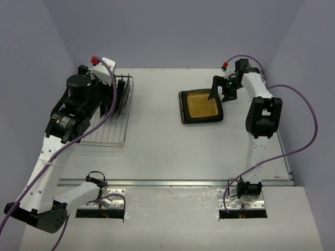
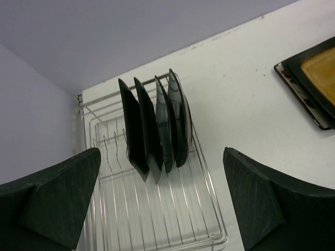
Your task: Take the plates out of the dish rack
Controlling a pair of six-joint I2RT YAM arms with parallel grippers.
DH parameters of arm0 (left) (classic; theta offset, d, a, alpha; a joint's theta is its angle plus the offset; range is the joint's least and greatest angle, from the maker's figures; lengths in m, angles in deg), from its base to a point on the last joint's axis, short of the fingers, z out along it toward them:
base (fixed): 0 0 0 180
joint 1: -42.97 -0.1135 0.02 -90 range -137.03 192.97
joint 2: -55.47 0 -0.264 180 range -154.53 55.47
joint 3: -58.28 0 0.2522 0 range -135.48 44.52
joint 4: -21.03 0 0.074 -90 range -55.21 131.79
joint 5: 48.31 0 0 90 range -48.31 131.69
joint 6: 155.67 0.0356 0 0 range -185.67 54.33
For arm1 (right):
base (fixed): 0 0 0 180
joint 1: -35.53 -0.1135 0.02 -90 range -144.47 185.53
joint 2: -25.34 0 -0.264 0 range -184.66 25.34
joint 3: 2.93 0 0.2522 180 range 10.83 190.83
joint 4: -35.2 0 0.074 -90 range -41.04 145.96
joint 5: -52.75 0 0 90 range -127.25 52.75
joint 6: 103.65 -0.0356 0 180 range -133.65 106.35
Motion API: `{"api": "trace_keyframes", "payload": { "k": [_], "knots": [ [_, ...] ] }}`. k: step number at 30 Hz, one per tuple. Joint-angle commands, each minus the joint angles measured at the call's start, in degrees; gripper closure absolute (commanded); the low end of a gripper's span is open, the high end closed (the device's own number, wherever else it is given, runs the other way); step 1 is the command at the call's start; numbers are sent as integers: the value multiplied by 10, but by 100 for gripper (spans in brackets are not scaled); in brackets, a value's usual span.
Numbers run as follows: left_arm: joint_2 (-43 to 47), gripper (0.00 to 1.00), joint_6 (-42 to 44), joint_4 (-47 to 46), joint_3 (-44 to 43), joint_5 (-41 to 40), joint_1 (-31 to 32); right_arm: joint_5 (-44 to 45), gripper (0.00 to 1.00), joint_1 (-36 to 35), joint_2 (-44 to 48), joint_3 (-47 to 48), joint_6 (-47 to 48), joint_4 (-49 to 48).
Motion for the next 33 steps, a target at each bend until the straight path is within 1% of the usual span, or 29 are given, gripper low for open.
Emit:
{"api": "trace_keyframes", "payload": {
  "k": [1, 2, 3, 5, 6, 7, 9, 10, 12, 15, 18, 23, 26, 33],
  "knots": [
    [-45, 0, -86, 68, -70, -50, -5, 146, 1, -27, 87, -5, 24, -22],
    [-71, 0, -102, 85, -84, -37, -25, 168, 1, -33, 92, -2, 23, -15],
    [-98, 0, -111, 96, -111, -14, -60, 176, 1, -34, 101, 1, 21, -9],
    [-144, 4, -128, 125, -153, 56, -116, 181, 1, -34, 116, 1, 16, -4],
    [-178, 9, -132, 138, -184, 77, -152, 178, 1, -34, 126, -2, 15, -4],
    [-204, 14, -133, 150, -206, 101, -174, 173, 1, -34, 137, -8, 15, -4],
    [-261, 29, -124, 188, -255, 159, -213, 154, 1, -34, 180, -24, 14, -7],
    [-281, 34, -120, 195, -275, 169, -224, 147, 1, -34, 192, -36, 10, -9],
    [-339, 43, -109, 219, -325, 182, -236, 127, 1, -34, 224, -52, 6, -11],
    [-407, 48, -95, 243, -390, 179, -238, 113, 1, -34, 261, -98, 4, -16],
    [-457, 52, -86, 255, -419, 179, -242, 104, 1, -34, 301, -148, 4, -30],
    [-509, 57, -78, 249, -417, 171, -249, 91, 1, -34, 331, -188, 5, -32],
    [-522, 60, -81, 237, -403, 177, -252, 87, 1, -34, 342, -201, 7, -32],
    [-566, 65, -69, 235, -384, 188, -252, 81, 1, -34, 346, -211, 9, -32]
  ]
}}
